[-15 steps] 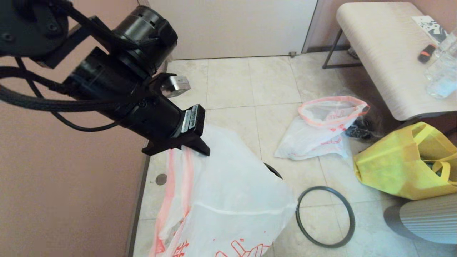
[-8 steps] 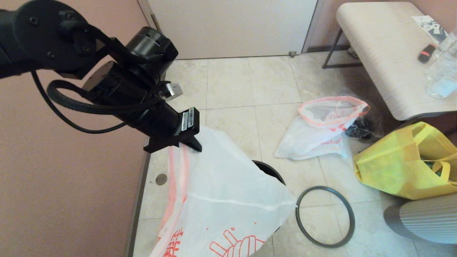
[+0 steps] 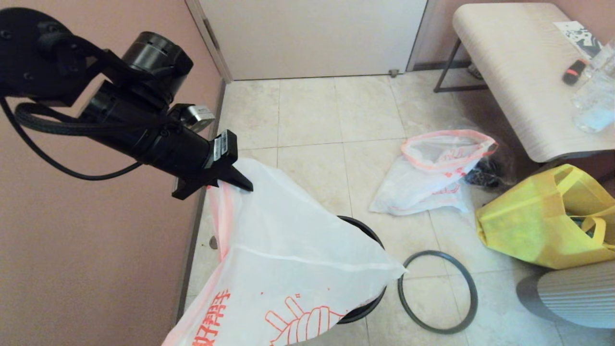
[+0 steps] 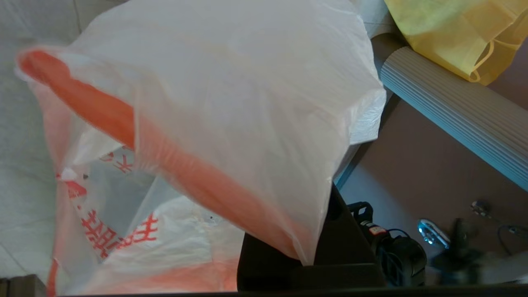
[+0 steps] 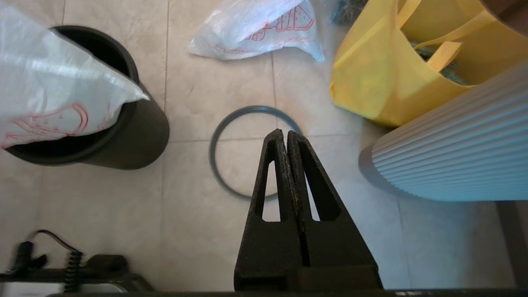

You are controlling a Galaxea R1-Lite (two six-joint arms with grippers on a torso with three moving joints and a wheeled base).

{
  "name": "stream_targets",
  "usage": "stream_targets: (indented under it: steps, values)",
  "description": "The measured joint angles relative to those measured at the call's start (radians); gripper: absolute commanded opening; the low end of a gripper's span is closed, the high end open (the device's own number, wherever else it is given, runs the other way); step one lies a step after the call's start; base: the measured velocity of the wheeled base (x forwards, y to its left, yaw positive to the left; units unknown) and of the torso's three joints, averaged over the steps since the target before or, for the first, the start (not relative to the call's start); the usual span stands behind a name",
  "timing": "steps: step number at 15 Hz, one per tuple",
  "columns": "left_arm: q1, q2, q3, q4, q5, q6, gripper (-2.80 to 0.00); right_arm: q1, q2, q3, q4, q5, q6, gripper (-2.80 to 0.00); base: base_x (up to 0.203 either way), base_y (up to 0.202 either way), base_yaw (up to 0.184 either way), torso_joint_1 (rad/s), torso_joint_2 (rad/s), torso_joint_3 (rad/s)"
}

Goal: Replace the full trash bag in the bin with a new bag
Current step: Put the new garbage bag on the trash can

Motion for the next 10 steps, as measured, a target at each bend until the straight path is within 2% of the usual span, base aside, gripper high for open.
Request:
stream_targets:
  steps: [4,7,10]
  values:
    - [0.001,-0.004,0.001,-0.015,-0.007,0.009,-2.80,0.030,0.424,-0.145,-0.069,0.060,0.044,-2.80,0.000,0.000,0.000,0.000,0.00,0.000]
    - [-0.017,0.020,0.001,-0.073,-0.005,-0.010,-2.80,0.107,0.828,-0.197,-0.280,0.066,0.113,-2.80,0.000,0.000,0.000,0.000,0.00,0.000]
    - [-0.033,0.058,0.002,-0.158,-0.005,-0.056,-2.80,0.264,1.200,-0.236,-0.546,0.036,0.187,-2.80,0.000,0.000,0.000,0.000,0.00,0.000]
